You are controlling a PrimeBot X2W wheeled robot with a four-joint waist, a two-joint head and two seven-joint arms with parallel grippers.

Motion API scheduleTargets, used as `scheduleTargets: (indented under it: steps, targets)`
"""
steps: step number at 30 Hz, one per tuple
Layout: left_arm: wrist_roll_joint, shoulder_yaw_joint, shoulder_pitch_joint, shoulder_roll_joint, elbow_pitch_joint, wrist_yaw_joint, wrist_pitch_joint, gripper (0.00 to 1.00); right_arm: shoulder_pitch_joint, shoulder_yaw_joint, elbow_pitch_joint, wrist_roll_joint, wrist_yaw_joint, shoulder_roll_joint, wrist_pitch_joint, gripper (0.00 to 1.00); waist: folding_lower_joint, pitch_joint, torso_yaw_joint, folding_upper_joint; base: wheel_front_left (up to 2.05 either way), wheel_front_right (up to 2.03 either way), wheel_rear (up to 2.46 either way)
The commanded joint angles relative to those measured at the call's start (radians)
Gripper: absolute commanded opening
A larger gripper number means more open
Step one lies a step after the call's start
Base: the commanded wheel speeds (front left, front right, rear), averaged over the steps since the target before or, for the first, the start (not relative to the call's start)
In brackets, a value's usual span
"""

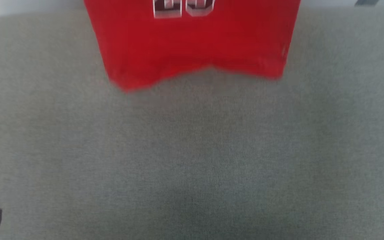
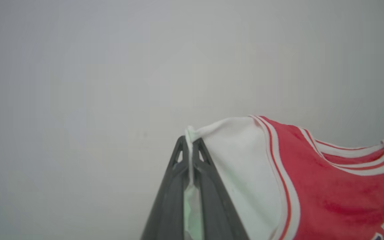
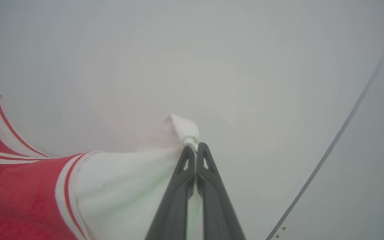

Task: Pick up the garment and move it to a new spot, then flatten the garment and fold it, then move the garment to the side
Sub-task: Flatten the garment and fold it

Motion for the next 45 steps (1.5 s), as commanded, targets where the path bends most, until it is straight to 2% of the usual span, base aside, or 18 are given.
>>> scheduleTargets:
  steps: [1,5,7,9,14,17,20,22,25,30,34,39,42,45]
  targets:
    - [0.005,0.001,-0.02,-0.002,0.009,0.01,-0.018,0.0,-0.018,-0.003,0.005,-0.023,0.0,0.007,-0.032,0.0,0.0,0.074,-0.013,0.0,0.0,0.0,0.0]
    - [0.042,0.003,-0.113,-0.017,0.028,0.016,-0.17,0.0,-0.107,-0.042,0.021,-0.168,0.0,0.004,-0.204,0.0,0.0,0.145,-0.009,0.0,0.0,0.0,0.0]
    - [0.062,0.006,-0.155,-0.022,0.024,0.021,-0.273,0.0,-0.135,-0.076,0.007,-0.236,0.0,0.007,-0.241,0.0,0.0,0.175,-0.003,0.0,0.0,0.0,0.0]
    - [0.068,0.011,-0.16,-0.031,0.041,0.015,-0.315,0.0,-0.14,-0.109,-0.007,-0.317,0.0,0.012,-0.252,0.0,0.0,0.195,0.004,0.0,0.0,0.0,0.0]
    - [0.066,0.006,-0.106,-0.05,0.098,-0.024,-0.342,0.0,-0.068,-0.136,-0.003,-0.418,0.0,0.047,-0.257,0.0,0.0,0.203,0.022,0.0,0.0,0.0,0.0]
    - [0.044,-0.003,-0.037,-0.072,0.149,-0.053,-0.339,0.0,0.001,-0.134,0.033,-0.398,0.0,0.059,-0.257,0.0,0.0,0.179,0.034,0.0,0.0,0.0,0.0]
    - [0.013,-0.023,0.038,-0.096,0.192,-0.076,-0.284,0.0,0.069,-0.117,0.101,-0.364,0.0,0.063,-0.257,0.0,0.0,0.143,0.047,0.0,0.0,0.0,0.0]
    - [-0.004,-0.039,0.082,-0.104,0.202,-0.082,-0.228,0.0,0.099,-0.096,0.155,-0.325,0.0,0.077,-0.257,0.0,0.0,0.115,0.056,0.0,0.0,0.0,0.0]
    - [-0.079,-0.079,0.182,-0.113,0.137,-0.083,-0.105,0.0,0.151,-0.045,0.254,-0.247,0.0,0.094,-0.25,0.0,0.0,0.065,0.066,0.0,0.0,0.0,0.0]
    - [-0.236,-0.129,0.332,-0.051,0.004,-0.083,0.101,0.0,0.248,0.06,0.318,-0.09,0.0,0.12,-0.176,0.0,0.0,-0.024,0.078,0.0,0.0,0.0,0.0]
    - [-0.325,-0.16,0.449,0.0,-0.067,-0.083,0.258,0.0,0.347,0.161,0.307,0.077,0.0,0.126,-0.073,0.0,0.0,-0.096,0.083,0.0,0.0,0.0,0.0]
    - [-0.371,-0.181,0.557,0.052,-0.13,-0.079,0.367,0.0,0.483,0.306,0.163,0.281,0.0,0.072,0.09,0.0,0.0,-0.153,0.089,0.0,0.0,0.0,0.0]
    - [-0.388,-0.195,0.624,0.088,-0.197,-0.048,0.426,0.0,0.596,0.421,-0.042,0.465,0.0,-0.037,0.237,0.0,0.0,-0.18,0.093,0.0,0.0,0.0,0.0]
    - [-0.402,-0.207,0.704,0.136,-0.302,-0.009,0.474,0.0,0.708,0.488,-0.254,0.639,0.0,-0.185,0.369,0.0,0.0,-0.195,0.092,0.0,0.0,0.0,0.0]
